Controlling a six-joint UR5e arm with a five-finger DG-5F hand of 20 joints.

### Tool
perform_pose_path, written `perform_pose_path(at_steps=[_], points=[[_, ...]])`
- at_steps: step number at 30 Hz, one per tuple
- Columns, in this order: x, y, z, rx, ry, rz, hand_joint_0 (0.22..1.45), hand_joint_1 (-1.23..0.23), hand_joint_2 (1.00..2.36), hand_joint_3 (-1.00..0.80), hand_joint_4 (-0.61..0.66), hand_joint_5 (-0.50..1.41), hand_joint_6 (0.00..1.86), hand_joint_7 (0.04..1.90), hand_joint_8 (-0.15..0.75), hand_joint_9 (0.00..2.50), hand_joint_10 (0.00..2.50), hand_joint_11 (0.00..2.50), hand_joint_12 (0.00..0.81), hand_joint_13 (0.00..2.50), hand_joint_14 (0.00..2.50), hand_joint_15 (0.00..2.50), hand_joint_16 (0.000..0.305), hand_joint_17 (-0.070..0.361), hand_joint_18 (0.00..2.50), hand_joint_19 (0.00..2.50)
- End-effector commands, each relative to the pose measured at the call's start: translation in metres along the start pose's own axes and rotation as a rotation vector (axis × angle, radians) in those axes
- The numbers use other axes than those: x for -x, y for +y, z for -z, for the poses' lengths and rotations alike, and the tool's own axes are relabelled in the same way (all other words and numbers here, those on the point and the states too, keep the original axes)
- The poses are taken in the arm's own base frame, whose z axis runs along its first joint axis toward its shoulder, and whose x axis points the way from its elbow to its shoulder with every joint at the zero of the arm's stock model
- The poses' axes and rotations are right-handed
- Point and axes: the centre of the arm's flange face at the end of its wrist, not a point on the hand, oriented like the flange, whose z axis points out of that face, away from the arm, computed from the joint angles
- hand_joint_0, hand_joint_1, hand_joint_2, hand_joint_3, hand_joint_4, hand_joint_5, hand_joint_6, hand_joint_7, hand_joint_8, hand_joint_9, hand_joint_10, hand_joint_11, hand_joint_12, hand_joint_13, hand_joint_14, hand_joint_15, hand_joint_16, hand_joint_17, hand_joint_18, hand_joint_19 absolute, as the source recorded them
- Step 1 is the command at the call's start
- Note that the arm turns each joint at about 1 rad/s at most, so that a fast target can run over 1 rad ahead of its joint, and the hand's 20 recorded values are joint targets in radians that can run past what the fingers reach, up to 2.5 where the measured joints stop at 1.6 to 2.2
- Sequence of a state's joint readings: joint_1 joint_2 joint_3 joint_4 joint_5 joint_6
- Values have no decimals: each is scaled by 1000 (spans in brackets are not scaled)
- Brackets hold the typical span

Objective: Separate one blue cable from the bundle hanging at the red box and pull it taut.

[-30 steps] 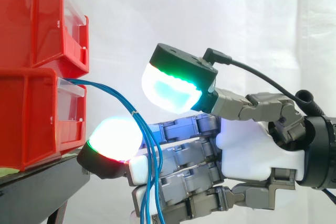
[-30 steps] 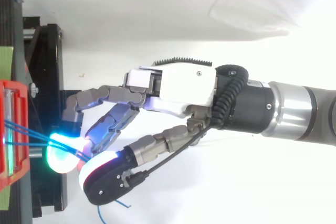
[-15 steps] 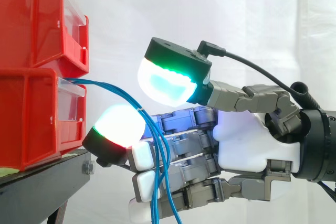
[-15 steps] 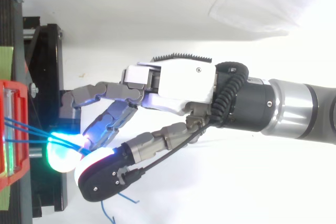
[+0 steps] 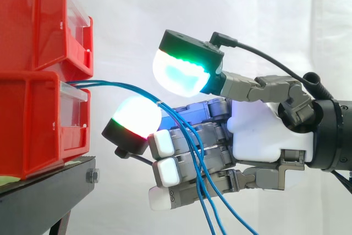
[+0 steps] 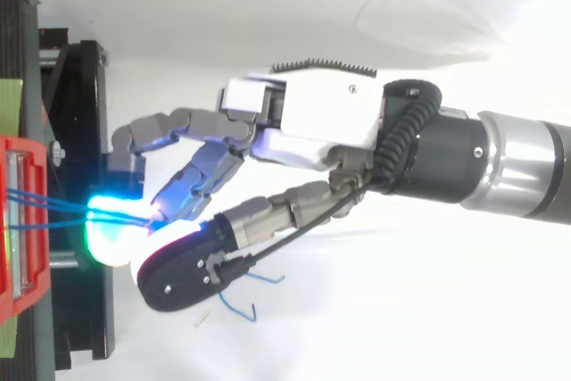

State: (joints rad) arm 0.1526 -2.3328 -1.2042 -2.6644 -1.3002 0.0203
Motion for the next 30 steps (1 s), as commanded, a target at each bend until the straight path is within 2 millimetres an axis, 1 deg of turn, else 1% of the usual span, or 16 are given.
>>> perform_pose_path(at_steps=[1,3,6,9,12,15,18,21,22,24,26,29,30], points=[[10,1,0,-3,-5,2,594,-543,1006,-427,181,-148,536,1236,331,986,19,745,336,1066,19,579,26,57,712,337],[14,1,0,-3,0,3,586,-501,1004,-446,181,-145,532,1252,336,988,19,743,342,1064,21,582,27,60,711,345],[17,1,-1,-3,6,9,583,-479,1003,-452,180,-143,530,1253,340,993,19,738,343,1064,19,579,27,61,714,344],[18,1,-1,0,5,13,617,-469,1008,-402,172,-141,539,1247,339,999,19,738,344,1069,21,578,27,60,712,348],[18,1,-1,2,5,18,646,-487,1014,-322,152,-144,569,1216,335,1008,19,742,343,1077,19,585,26,59,723,353],[18,2,-1,3,5,22,672,-549,1019,-183,152,-147,585,1188,334,1008,18,745,343,1083,19,584,26,59,729,346],[16,2,-2,4,6,21,685,-600,1020,-131,150,-151,598,1163,332,1007,16,748,342,1084,21,585,26,58,734,346],[18,2,-1,3,5,25,686,-627,1020,-166,156,-153,608,1148,331,1008,18,746,344,1087,19,580,26,58,740,340],[18,2,-1,3,5,28,671,-632,1019,-204,160,-154,609,1150,329,1005,18,753,343,1084,21,584,26,58,742,344],[18,1,-1,2,5,31,637,-594,1015,-300,165,-154,611,1148,328,1005,19,745,342,1085,19,584,26,58,741,357],[18,1,-1,2,5,38,591,-491,1004,-439,175,-148,601,1162,330,1006,16,743,345,1080,22,592,27,61,741,367],[18,1,0,-4,5,50,591,-394,1001,-486,171,-137,574,1212,332,1013,18,750,350,1083,20,593,28,62,738,370],[18,1,-1,-4,5,54,593,-389,1001,-484,162,-134,567,1222,333,1014,17,744,350,1082,21,593,27,62,739,377]])
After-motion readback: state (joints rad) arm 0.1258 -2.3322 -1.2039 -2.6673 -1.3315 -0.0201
